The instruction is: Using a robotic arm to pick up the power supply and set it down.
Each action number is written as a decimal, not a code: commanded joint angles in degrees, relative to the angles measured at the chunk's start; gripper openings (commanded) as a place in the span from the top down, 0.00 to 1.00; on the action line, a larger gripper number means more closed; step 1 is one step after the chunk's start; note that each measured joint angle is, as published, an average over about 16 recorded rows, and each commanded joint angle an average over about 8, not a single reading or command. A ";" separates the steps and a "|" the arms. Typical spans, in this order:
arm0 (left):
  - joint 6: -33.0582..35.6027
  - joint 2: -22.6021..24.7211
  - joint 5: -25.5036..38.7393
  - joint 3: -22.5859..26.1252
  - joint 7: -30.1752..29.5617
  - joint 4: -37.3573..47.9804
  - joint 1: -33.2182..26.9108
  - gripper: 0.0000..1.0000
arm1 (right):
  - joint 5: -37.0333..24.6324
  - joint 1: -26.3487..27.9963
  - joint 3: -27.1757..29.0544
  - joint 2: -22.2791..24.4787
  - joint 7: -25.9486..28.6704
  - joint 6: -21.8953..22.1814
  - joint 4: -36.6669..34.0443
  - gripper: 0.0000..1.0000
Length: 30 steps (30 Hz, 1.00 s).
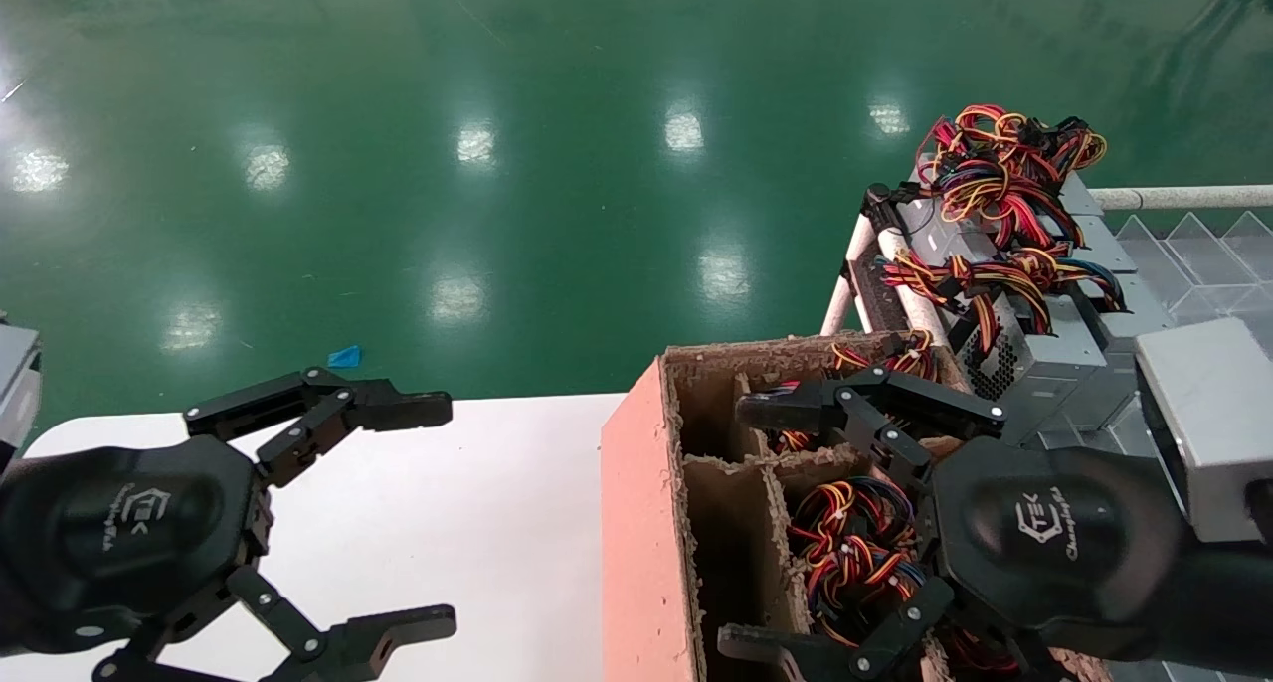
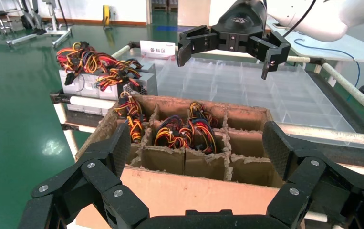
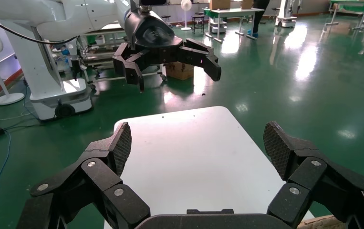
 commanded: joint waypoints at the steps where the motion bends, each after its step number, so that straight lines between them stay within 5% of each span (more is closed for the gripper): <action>1: 0.00 0.00 0.00 0.00 0.00 0.00 0.00 0.00 | 0.00 0.00 0.00 0.00 0.00 0.00 0.00 0.00; 30: 0.00 0.00 0.00 0.00 0.00 0.00 0.00 0.00 | 0.00 0.00 0.00 0.00 0.00 0.00 0.00 0.00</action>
